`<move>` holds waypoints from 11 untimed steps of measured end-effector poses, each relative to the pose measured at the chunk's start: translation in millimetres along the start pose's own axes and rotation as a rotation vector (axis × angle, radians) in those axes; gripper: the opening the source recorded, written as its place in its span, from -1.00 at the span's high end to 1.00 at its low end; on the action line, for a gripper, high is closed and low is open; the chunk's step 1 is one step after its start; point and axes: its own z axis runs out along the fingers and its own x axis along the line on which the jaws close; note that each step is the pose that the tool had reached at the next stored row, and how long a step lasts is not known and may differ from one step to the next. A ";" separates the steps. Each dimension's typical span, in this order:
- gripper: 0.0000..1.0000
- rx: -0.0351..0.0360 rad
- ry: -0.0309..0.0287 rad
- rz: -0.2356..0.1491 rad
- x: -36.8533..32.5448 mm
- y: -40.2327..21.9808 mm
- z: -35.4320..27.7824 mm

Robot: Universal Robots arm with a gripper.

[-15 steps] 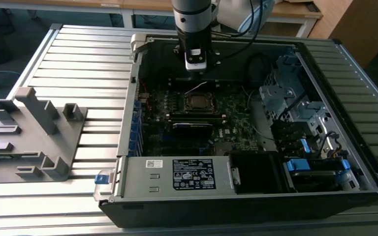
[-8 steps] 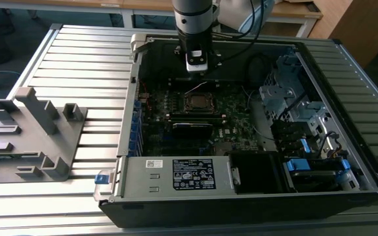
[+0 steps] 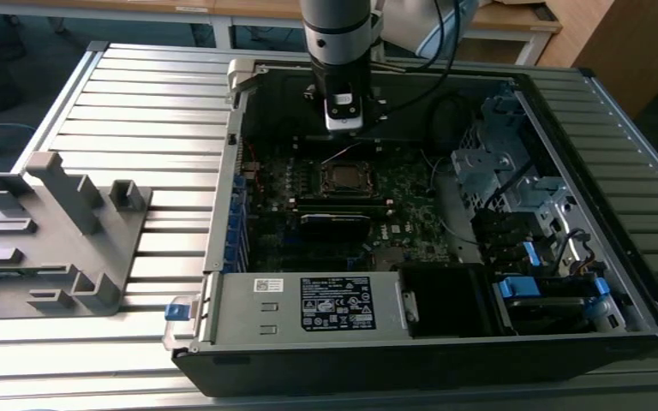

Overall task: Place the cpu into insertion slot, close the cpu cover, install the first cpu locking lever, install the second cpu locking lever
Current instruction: 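Install the first cpu locking lever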

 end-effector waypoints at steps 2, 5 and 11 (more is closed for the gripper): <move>0.80 0.0000 0.0000 0.000 0.0 0.0 0.0; 0.80 -0.0002 0.0000 0.000 0.0 0.0 0.0; 0.80 -0.0022 -0.0028 -0.001 0.4 -1.1 5.1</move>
